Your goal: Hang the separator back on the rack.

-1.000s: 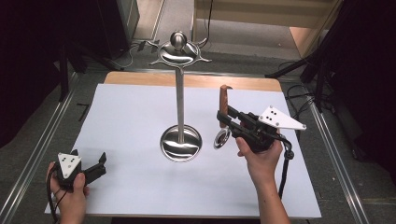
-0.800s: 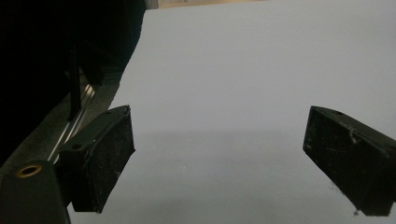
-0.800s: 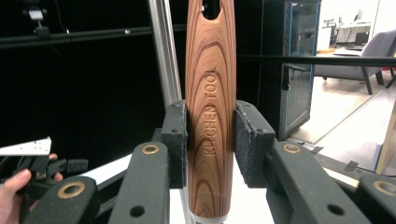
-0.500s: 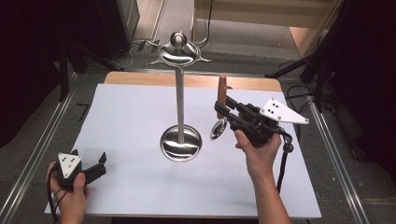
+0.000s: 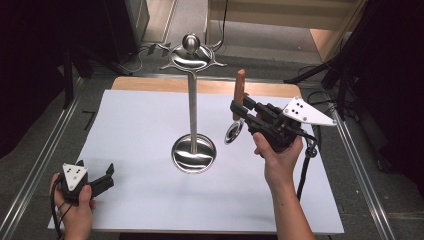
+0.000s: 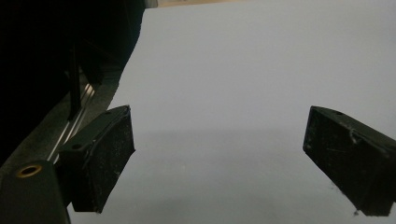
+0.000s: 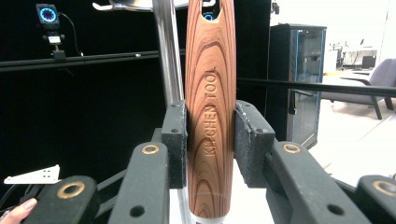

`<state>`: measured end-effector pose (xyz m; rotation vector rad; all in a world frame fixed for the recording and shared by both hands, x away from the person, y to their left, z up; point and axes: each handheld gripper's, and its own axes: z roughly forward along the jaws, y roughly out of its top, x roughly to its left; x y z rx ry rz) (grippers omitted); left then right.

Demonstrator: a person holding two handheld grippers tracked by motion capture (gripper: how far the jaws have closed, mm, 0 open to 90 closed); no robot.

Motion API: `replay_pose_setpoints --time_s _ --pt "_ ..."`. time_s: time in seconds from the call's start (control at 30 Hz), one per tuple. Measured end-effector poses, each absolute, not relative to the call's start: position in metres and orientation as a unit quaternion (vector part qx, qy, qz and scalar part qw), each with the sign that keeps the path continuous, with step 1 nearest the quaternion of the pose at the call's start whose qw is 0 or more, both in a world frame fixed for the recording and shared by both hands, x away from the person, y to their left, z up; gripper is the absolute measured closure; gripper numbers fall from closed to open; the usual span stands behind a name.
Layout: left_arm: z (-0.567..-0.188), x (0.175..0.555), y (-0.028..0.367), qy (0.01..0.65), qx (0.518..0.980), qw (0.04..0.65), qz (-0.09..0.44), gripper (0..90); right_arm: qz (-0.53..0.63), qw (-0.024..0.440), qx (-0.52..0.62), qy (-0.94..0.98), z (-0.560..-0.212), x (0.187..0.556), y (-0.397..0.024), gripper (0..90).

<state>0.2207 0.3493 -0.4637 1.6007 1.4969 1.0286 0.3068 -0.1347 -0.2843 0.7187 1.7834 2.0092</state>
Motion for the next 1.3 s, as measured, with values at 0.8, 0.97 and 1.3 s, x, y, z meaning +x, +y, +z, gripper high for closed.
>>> replay_pose_setpoints --time_s 0.8,0.97,1.3 --pt "-0.464 0.221 0.35 0.578 0.619 0.354 0.397 9.6 0.721 0.184 0.247 0.621 -0.265 0.315 -0.13 69.7" --pt "-0.464 0.221 0.349 0.578 0.619 0.353 0.398 9.6 0.727 0.18 0.242 0.617 -0.264 0.315 -0.128 69.7" --pt "-0.464 0.22 0.35 0.578 0.618 0.355 0.397 9.6 0.727 0.172 0.229 0.624 -0.263 0.315 -0.121 69.7"
